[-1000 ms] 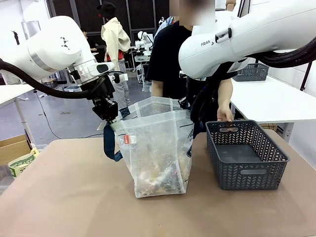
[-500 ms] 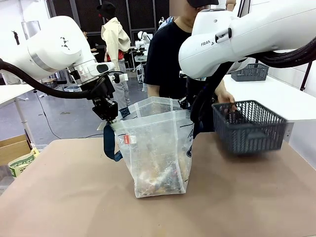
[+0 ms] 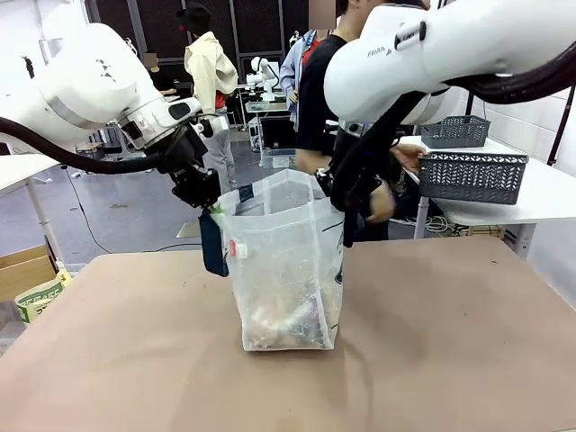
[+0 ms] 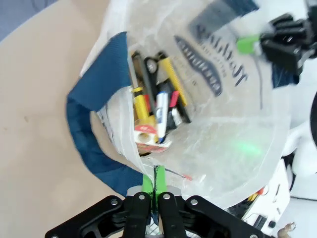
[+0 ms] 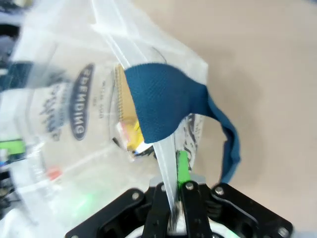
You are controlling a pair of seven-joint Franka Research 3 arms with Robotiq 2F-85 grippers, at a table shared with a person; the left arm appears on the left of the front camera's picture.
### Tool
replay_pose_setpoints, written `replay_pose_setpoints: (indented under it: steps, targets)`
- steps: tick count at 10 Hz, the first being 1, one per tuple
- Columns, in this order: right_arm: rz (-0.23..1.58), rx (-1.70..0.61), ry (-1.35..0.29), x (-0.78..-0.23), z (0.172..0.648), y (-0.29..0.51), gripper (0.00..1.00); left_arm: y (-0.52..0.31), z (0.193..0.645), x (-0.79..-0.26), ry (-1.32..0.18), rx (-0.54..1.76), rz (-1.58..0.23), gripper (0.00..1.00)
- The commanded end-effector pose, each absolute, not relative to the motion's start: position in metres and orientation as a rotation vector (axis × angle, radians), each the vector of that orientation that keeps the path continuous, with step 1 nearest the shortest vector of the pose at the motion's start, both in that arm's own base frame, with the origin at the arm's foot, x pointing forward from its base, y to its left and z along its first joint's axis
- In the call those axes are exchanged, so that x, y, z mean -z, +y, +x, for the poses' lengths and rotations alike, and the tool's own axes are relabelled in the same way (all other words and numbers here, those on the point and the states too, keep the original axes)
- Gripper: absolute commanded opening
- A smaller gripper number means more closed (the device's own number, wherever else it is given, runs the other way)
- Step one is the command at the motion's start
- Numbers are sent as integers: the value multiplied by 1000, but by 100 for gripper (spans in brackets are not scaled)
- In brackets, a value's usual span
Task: Transfer purchased items from the store into the shopping bag.
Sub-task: Move the Reusable shopping bag to the right side of the table.
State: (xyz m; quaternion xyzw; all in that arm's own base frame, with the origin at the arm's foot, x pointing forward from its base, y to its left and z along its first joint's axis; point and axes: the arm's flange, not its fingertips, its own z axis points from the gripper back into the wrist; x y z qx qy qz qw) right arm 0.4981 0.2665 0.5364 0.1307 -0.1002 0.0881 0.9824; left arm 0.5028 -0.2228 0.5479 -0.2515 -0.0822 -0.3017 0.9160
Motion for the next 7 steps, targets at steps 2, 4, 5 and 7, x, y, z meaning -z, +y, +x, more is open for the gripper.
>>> replay_pose_setpoints:
  steps: [2, 4, 5, 7]
  targets:
    - [409, -187, -121, -559, 496, 252, 0, -204, 488, -550, -247, 650, -656, 0]
    - [429, -206, -76, -573, 504, 240, 0, -185, 489, -555, -216, 681, -633, 0]
    - [408, -227, -73, -575, 509, 237, 0, -180, 494, -550, -219, 725, -630, 0]
    - [408, -184, -107, -562, 498, 250, 0, -200, 491, -554, -220, 643, -632, 0]
